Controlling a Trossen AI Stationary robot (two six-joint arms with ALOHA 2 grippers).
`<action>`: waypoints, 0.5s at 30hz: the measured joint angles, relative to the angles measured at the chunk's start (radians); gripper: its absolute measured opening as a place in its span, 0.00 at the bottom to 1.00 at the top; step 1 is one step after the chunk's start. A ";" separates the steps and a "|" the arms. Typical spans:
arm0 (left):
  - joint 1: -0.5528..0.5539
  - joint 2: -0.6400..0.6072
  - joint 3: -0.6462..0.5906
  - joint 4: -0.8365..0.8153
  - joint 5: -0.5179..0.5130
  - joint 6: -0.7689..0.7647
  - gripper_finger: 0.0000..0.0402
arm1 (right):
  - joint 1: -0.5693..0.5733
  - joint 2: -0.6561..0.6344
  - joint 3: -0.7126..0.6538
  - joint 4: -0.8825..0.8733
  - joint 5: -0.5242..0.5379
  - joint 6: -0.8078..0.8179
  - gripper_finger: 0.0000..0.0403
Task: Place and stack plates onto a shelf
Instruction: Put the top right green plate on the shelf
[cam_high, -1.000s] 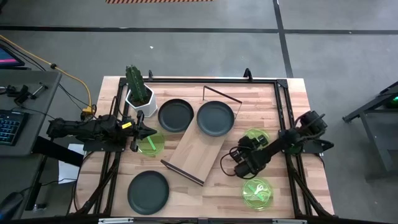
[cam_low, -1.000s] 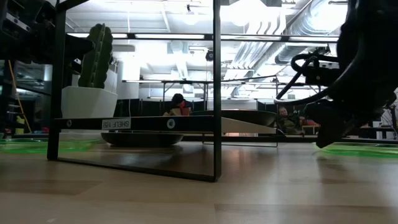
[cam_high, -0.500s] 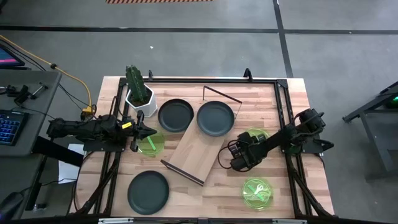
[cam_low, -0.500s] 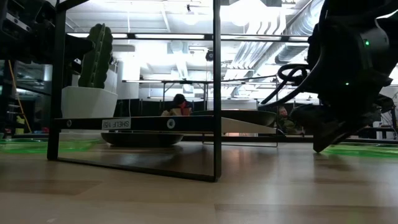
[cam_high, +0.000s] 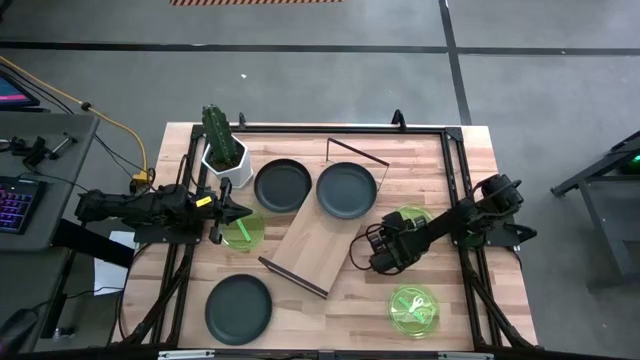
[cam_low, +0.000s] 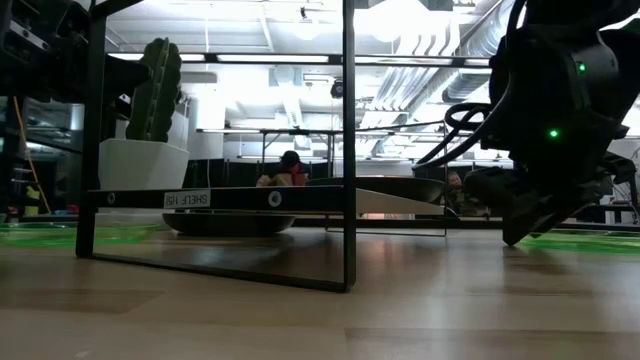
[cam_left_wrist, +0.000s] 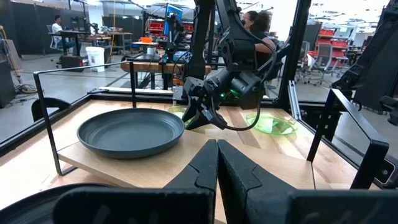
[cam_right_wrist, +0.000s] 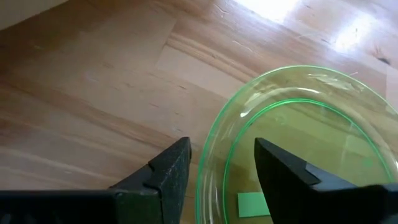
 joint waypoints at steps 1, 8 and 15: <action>0.000 0.000 0.000 0.000 0.000 0.000 0.00 | 0.000 0.000 0.000 0.003 -0.002 0.000 0.42; 0.000 0.000 0.000 0.000 0.000 0.000 0.00 | 0.000 0.000 0.000 0.026 -0.002 0.017 0.42; 0.000 0.000 0.000 0.000 0.000 0.000 0.00 | 0.000 0.000 0.000 0.025 -0.002 0.017 0.42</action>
